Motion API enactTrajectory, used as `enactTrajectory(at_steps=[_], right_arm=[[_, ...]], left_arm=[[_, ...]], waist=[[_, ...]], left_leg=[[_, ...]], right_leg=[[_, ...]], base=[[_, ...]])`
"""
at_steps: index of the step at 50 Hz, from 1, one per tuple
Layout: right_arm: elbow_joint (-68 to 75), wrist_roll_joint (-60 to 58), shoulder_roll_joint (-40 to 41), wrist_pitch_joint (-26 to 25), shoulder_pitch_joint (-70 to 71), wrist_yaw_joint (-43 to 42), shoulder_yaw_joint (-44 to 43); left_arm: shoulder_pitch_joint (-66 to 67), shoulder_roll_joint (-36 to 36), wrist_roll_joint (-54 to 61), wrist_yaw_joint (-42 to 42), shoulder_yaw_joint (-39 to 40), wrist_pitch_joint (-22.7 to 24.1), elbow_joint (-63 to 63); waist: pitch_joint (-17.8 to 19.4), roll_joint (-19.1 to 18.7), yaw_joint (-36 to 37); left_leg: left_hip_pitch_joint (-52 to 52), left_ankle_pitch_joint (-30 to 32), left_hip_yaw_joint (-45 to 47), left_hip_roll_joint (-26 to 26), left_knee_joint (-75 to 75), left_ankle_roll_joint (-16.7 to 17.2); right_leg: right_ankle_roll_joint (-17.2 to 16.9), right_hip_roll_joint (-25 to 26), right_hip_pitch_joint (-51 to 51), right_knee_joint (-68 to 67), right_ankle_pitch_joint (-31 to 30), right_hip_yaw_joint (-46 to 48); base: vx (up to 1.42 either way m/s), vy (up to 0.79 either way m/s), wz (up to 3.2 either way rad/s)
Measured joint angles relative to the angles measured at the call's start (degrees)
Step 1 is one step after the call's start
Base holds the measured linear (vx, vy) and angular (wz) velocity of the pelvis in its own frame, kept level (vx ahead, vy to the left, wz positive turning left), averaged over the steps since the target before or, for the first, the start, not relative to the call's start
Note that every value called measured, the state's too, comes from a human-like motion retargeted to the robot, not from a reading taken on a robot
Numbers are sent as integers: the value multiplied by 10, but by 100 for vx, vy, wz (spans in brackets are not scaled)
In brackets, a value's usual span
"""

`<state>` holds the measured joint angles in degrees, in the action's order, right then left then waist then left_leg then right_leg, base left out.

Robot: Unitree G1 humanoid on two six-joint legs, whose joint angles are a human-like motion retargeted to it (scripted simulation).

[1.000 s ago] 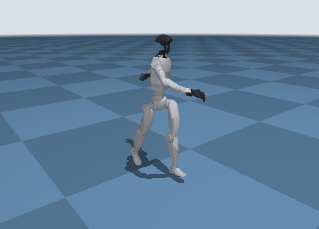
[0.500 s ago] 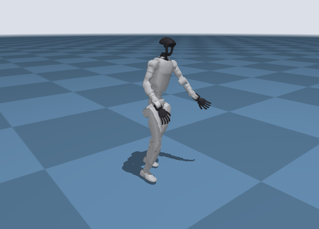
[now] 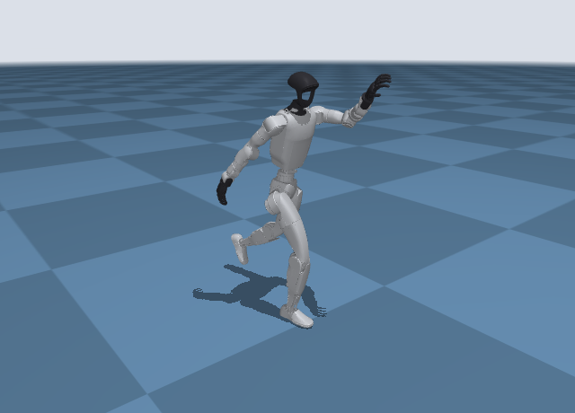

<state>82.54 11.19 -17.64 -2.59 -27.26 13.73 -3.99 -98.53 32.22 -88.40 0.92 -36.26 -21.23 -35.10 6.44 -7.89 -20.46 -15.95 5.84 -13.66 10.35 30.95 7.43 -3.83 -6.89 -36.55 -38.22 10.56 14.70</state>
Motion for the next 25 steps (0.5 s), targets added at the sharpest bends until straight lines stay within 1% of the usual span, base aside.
enactTrajectory(at_steps=[2, 3, 5, 6, 7, 9, 10, 11, 12, 13, 15, 17, 18, 20, 22, 23, 25], right_arm=[[2, -69, -14, 10, 128, -55, 47], [0, -142, -21, 0, 205, -90, 53], [-25, -272, -24, -8, 345, -145, 102], [-49, -325, -17, -8, 411, -159, 134], [-76, -369, -9, -5, 475, -170, 167], [-152, -399, 6, 10, 589, -180, 238], [-198, -396, 10, 20, 640, -184, 272], [-256, -377, 8, 28, 684, -185, 299], [-314, -355, 3, 37, 726, -186, 320], [-371, -329, -4, 50, 764, -189, 331], [-471, -275, -19, 80, 841, -198, 341], [-541, -238, -34, 102, 934, -221, 359], [-568, -231, -43, 109, 987, -237, 377], [-612, -230, -63, 115, 1105, -272, 431], [-641, -219, -76, 116, 1224, -306, 485], [-649, -208, -75, 117, 1278, -319, 507], [-658, -178, -51, 124, 1341, -332, 524]], left_arm=[[215, 16, -35, 6, 40, 52, 99], [323, 32, -55, 7, 56, 67, 132], [550, 68, -91, -10, 71, 109, 149], [658, 81, -102, -22, 83, 115, 124], [762, 88, -107, -34, 96, 118, 89], [937, 79, -73, -59, 135, 100, -28], [1010, 69, -38, -72, 159, 88, -97], [1067, 62, 23, -75, 186, 81, -170], [1119, 58, 87, -77, 208, 79, -239], [1166, 62, 157, -79, 221, 89, -299], [1255, 82, 291, -87, 217, 130, -396], [1340, 110, 384, -104, 198, 177, -451], [1381, 124, 409, -113, 192, 192, -466], [1460, 158, 412, -124, 191, 212, -473], [1524, 194, 364, -128, 212, 203, -461], [1549, 207, 337, -131, 234, 195, -452], [1578, 216, 314, -139, 275, 180, -449]], waist=[[-17, 4, 48], [-25, 9, 70], [-61, 38, 113], [-76, 63, 137], [-87, 91, 164], [-91, 157, 234], [-88, 190, 275], [-76, 210, 318], [-63, 224, 359], [-48, 224, 398], [-17, 204, 456], [11, 187, 480], [22, 184, 490], [43, 181, 514], [56, 169, 538], [58, 162, 550], [51, 154, 575]], left_leg=[[93, -84, 19, -47, 179, -26], [146, -127, 36, -69, 250, -41], [241, -187, 90, -106, 330, -83], [274, -202, 126, -120, 326, -106], [302, -213, 162, -135, 311, -127], [327, -213, 226, -170, 213, -157], [333, -206, 250, -188, 146, -166], [324, -185, 259, -199, 57, -165], [312, -164, 265, -205, -29, -160], [296, -142, 265, -198, -111, -148], [267, -118, 267, -169, -232, -113], [271, -125, 274, -149, -298, -80], [286, -135, 280, -144, -321, -69], [322, -153, 299, -137, -357, -54], [374, -166, 307, -120, -359, -49], [398, -167, 306, -108, -359, -48], [436, -171, 300, -85, -357, -51]], right_leg=[[1, 28, 37, 4, 31, -28], [-1, 39, 53, 16, 42, -45], [-3, 51, 102, 70, 43, -88], [-6, 48, 138, 114, 28, -116], [-10, 41, 177, 160, 9, -145], [-28, 11, 257, 251, -57, -203], [-40, -7, 293, 287, -96, -227], [-47, -20, 325, 308, -139, -241], [-52, -28, 357, 325, -179, -246], [-51, -26, 390, 333, -212, -235], [-51, -11, 464, 346, -254, -185], [-59, 14, 526, 386, -209, -190], [-66, 21, 542, 410, -172, -199], [-93, 20, 558, 432, -125, -171], [-95, 21, 577, 408, -48, -155], [-90, 23, 582, 386, 3, -159], [-86, 23, 592, 348, 70, -169]], base=[[115, -48, -158], [111, -39, -173], [112, -33, -183], [114, -27, -202], [116, -22, -223], [117, -14, -249], [119, -5, -267], [120, 1, -266], [122, 8, -251], [124, 13, -216], [125, 20, -145], [121, 25, -39], [115, 27, -11], [110, 29, -17], [104, 31, -16], [106, 33, -17], [113, 34, -29]])
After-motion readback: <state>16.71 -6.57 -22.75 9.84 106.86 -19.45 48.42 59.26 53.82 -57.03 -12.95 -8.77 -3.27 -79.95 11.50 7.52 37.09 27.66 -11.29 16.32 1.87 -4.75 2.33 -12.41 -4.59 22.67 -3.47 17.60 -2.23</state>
